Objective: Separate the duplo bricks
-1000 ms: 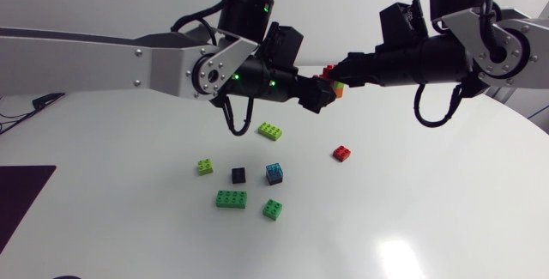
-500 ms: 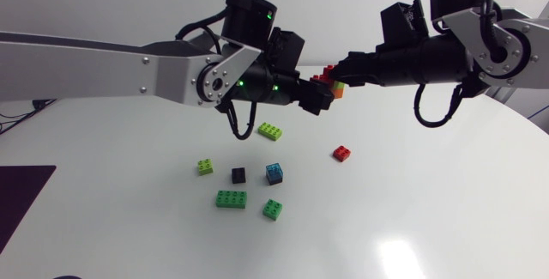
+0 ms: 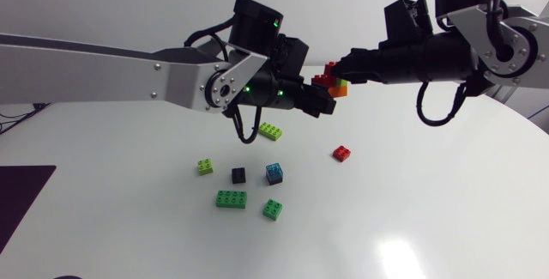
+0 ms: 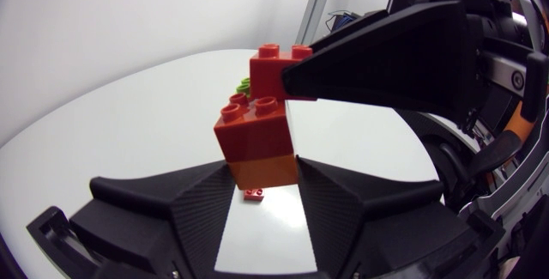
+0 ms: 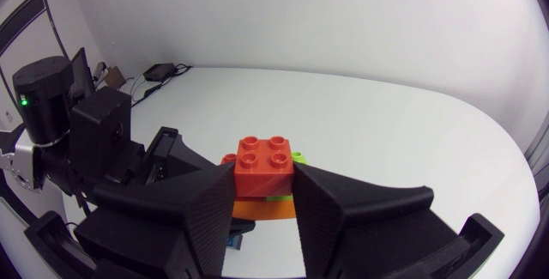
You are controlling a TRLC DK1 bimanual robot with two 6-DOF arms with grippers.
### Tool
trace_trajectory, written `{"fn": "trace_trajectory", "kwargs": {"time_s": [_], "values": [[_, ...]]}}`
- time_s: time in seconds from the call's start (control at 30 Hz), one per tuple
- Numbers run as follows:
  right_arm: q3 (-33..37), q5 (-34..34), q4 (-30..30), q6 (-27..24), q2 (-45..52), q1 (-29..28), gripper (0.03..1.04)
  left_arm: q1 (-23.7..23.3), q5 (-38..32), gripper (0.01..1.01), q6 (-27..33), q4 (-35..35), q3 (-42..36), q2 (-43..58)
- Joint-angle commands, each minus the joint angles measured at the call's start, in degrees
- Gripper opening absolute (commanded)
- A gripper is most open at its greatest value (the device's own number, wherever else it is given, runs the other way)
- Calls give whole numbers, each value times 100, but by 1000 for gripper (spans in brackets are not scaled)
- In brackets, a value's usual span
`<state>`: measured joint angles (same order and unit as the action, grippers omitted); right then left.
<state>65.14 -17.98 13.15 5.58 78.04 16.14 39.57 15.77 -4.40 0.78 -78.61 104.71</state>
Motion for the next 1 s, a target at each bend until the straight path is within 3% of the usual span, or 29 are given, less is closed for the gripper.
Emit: {"fn": "trace_trajectory", "kwargs": {"time_s": [0.0,0.47,0.77,0.97], "values": [[-28,-39,-84,189,-96,-15,305,68,-13,377,-184,-130,135,120],[-90,-74,-119,189,-122,-67,305,68,-13,364,-184,-271,250,50],[-169,-57,-322,136,-316,-164,305,33,-21,364,124,-447,654,-179],[-476,-118,-401,-435,-518,-647,305,-310,-83,364,432,-456,1049,-671]]}}
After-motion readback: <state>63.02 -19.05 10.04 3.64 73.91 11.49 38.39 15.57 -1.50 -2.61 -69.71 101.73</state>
